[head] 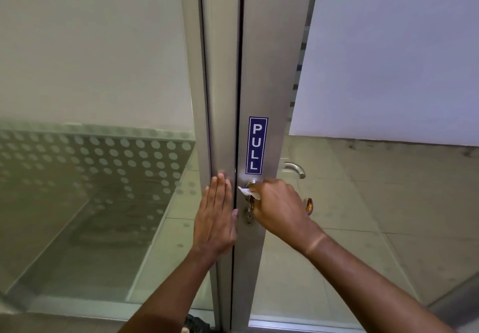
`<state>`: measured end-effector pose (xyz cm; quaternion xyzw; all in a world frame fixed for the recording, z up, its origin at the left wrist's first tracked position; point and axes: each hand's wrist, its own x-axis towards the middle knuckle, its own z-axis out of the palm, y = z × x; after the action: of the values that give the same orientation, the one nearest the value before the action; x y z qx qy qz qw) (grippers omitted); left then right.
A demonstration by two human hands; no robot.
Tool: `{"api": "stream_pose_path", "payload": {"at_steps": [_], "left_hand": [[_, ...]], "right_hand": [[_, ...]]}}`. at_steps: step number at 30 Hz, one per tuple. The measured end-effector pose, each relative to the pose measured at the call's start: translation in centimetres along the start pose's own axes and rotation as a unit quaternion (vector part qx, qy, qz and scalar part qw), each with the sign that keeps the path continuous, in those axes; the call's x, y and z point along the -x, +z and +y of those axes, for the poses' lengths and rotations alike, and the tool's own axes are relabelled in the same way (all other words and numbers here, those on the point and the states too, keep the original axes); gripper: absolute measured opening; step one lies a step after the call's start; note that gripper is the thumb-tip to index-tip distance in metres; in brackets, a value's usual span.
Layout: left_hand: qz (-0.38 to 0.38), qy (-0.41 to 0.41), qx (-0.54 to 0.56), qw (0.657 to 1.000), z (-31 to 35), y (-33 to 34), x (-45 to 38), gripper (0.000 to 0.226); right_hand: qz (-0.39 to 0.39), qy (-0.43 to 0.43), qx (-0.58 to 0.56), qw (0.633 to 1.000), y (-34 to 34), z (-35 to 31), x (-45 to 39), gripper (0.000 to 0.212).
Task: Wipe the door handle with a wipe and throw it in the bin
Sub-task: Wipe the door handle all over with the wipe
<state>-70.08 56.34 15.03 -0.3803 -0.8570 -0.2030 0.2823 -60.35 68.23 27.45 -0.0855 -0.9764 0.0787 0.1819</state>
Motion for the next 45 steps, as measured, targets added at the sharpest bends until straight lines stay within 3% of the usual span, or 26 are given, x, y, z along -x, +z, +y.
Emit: {"api": "stream_pose_path", "payload": {"at_steps": [6,11,15,21,32,41,45], "left_hand": [[0.021,0.028,-0.001,0.999,-0.9,1.2,-0.3,0.08],[0.07,0.049,0.035,0.996,-1.2,1.2,-0.7,0.074],[0.093,0.062,0.014,0.994,-1.6,1.2,-1.7,0.068],[0.113,0.083,0.005,0.99,-2.6,2.4,-2.2,0.057],[0.163,0.093,0.004,0.982,-2.6,3.6,-2.5,0.058],[0.162,0.101,0.004,0.981,-2.6,3.2,-2.6,0.061],[0.17,0.107,0.001,0.98,-2.5,3.1,-2.7,0.067]], "right_hand": [[-0.016,-0.007,0.001,1.0,0.2,-0.9,0.1,0.02],[-0.009,-0.001,-0.033,0.999,0.8,-1.0,0.2,0.049],[-0.014,0.009,0.016,1.0,1.3,-1.3,-0.1,0.025],[-0.038,0.013,0.067,0.997,1.5,-2.3,0.0,0.015],[-0.089,-0.052,0.18,0.978,1.2,-2.0,1.6,0.031],[-0.011,-0.151,0.163,0.975,0.8,2.3,3.8,0.038],[0.028,-0.154,0.144,0.977,0.3,4.7,4.8,0.047]]}}
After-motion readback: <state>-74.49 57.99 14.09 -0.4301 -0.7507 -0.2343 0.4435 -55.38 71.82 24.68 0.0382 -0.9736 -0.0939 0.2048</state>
